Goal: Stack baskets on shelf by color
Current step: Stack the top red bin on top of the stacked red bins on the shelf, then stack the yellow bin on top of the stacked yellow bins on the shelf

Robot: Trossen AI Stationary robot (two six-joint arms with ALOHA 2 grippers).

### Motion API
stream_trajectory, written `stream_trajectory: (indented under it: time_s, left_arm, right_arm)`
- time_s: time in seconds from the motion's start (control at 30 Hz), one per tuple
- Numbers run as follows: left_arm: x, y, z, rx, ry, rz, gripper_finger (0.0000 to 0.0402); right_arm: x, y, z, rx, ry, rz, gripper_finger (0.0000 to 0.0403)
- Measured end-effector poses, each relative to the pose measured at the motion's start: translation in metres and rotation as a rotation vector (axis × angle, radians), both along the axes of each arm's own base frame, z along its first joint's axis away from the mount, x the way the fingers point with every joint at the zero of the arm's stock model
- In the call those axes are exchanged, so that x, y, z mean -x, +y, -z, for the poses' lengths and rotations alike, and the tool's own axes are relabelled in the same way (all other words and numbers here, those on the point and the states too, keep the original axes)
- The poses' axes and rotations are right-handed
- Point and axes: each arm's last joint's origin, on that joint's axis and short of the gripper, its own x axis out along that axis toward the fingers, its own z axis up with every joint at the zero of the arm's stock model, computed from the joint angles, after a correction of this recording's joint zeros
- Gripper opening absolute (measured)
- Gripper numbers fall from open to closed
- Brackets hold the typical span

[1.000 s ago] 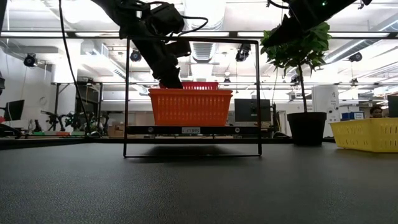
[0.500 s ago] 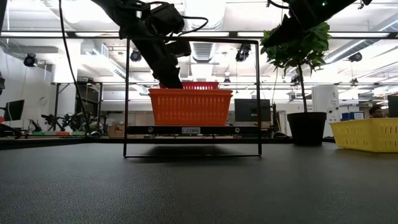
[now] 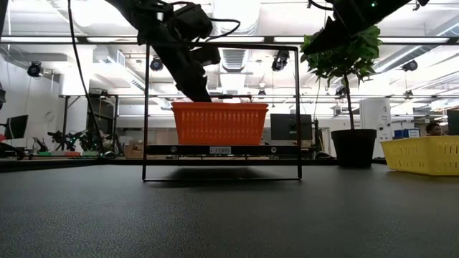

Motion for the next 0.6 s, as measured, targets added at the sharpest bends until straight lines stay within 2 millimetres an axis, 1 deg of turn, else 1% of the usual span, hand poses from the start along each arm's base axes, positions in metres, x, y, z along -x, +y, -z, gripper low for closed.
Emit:
stream_trajectory:
  time_s: [0.07, 0.17, 0.3, 0.4, 0.5, 0.6]
  left_arm:
    - [0.001, 0.0, -0.004, -0.007, -0.005, 0.007, 0.0103]
    - [0.005, -0.002, -0.015, -0.023, -0.02, 0.019, 0.0112]
    - [0.017, -0.005, -0.031, -0.047, -0.011, 0.046, 0.0114]
    - [0.028, -0.009, -0.043, -0.077, -0.04, 0.058, 0.0114]
    - [0.04, -0.015, -0.049, -0.064, -0.08, 0.042, 0.0114]
    - [0.052, -0.028, -0.044, -0.029, -0.149, 0.028, 0.0114]
  right_arm:
    - [0.0, 0.0, 0.0, 0.0, 0.0, 0.0, 0.0009]
    - [0.0, 0.0, 0.0, 0.007, 0.004, -0.003, 0.0009]
    - [0.0, 0.0, 0.0, 0.009, 0.004, -0.004, 0.0009]
    - [0.0, 0.0, 0.0, 0.023, 0.01, -0.012, 0.0009]
    - [0.0, 0.0, 0.001, 0.041, 0.024, -0.022, 0.0009]
    - [0.0, 0.001, 0.003, 0.021, 0.022, -0.049, 0.0009]
